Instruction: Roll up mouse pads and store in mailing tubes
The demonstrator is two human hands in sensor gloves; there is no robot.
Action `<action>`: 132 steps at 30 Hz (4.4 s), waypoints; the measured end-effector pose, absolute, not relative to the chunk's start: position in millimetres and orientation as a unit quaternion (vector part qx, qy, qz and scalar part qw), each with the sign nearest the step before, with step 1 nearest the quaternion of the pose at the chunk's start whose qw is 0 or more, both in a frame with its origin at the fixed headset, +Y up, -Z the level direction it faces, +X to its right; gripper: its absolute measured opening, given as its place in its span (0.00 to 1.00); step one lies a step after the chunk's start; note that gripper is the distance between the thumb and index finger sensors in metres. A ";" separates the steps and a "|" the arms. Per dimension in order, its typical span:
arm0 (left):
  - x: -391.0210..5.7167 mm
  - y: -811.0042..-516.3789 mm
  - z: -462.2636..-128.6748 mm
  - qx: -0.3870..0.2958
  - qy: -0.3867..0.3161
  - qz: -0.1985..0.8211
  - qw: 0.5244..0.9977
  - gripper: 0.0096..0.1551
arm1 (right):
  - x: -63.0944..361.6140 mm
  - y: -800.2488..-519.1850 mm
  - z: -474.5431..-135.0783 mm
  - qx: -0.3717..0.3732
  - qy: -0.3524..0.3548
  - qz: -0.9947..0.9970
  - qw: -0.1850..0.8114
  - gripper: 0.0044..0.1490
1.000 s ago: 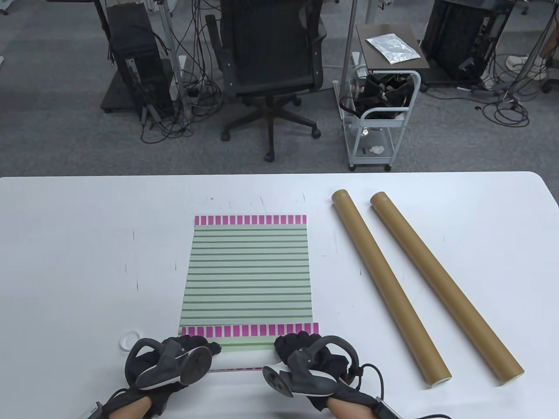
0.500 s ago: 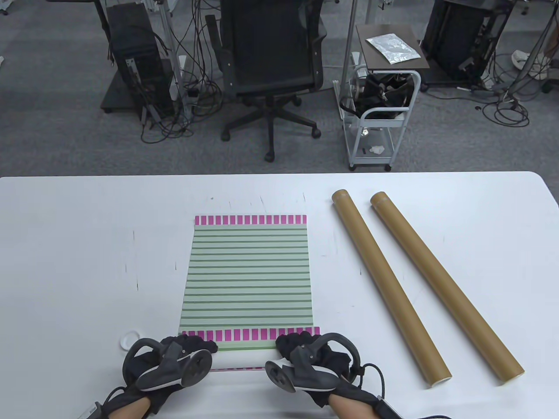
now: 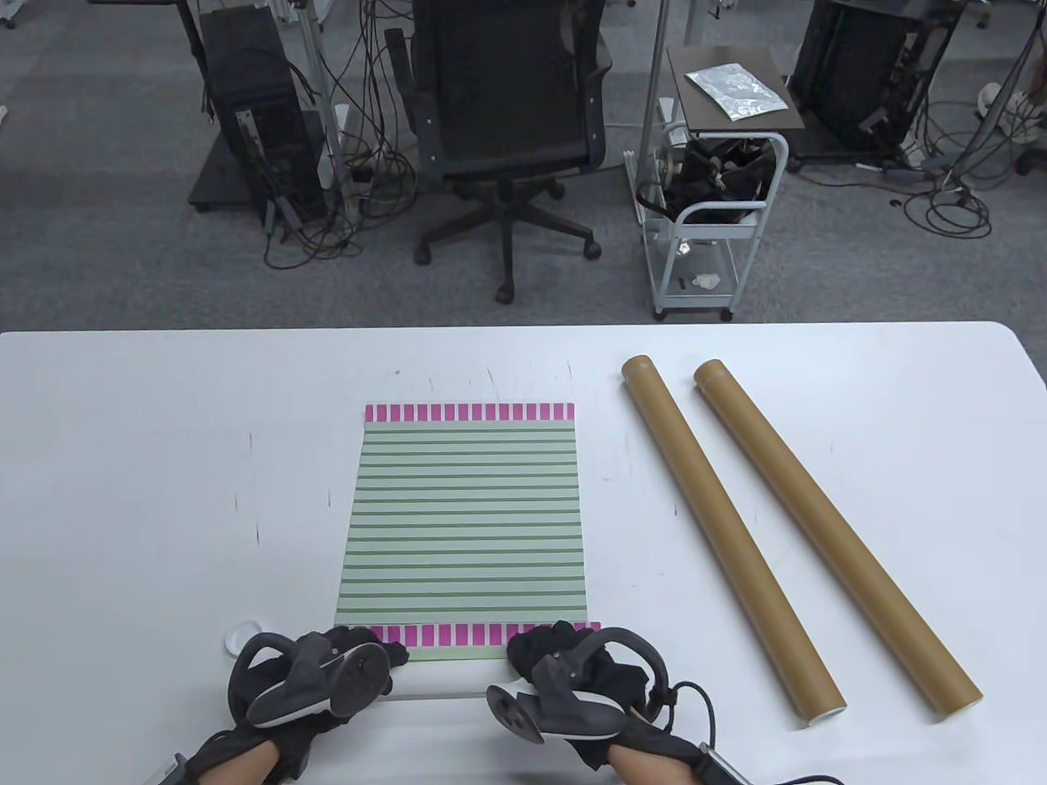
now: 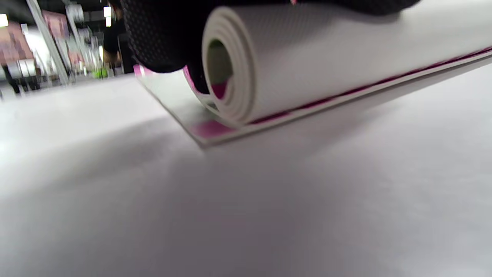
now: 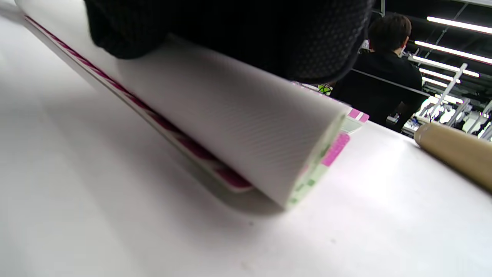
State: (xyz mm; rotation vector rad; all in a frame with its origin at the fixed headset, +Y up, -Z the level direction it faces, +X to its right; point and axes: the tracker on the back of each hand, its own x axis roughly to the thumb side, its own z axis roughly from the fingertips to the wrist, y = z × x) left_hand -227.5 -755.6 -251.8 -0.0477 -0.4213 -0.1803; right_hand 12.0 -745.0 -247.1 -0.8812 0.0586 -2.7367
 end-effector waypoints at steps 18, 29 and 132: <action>-221.6 -764.2 -260.0 -0.045 -0.204 -0.100 0.973 0.38 | 16.8 -749.7 -259.3 -0.276 0.040 -0.949 0.146 0.38; -216.0 -759.1 -247.6 -0.062 -0.222 -0.125 0.965 0.36 | 16.5 -747.3 -254.6 -0.293 -0.007 -0.949 0.113 0.36; -220.0 -737.7 -260.4 0.171 -0.148 -0.200 0.953 0.21 | 204.4 -730.6 -389.1 0.203 -0.160 -0.965 0.049 0.53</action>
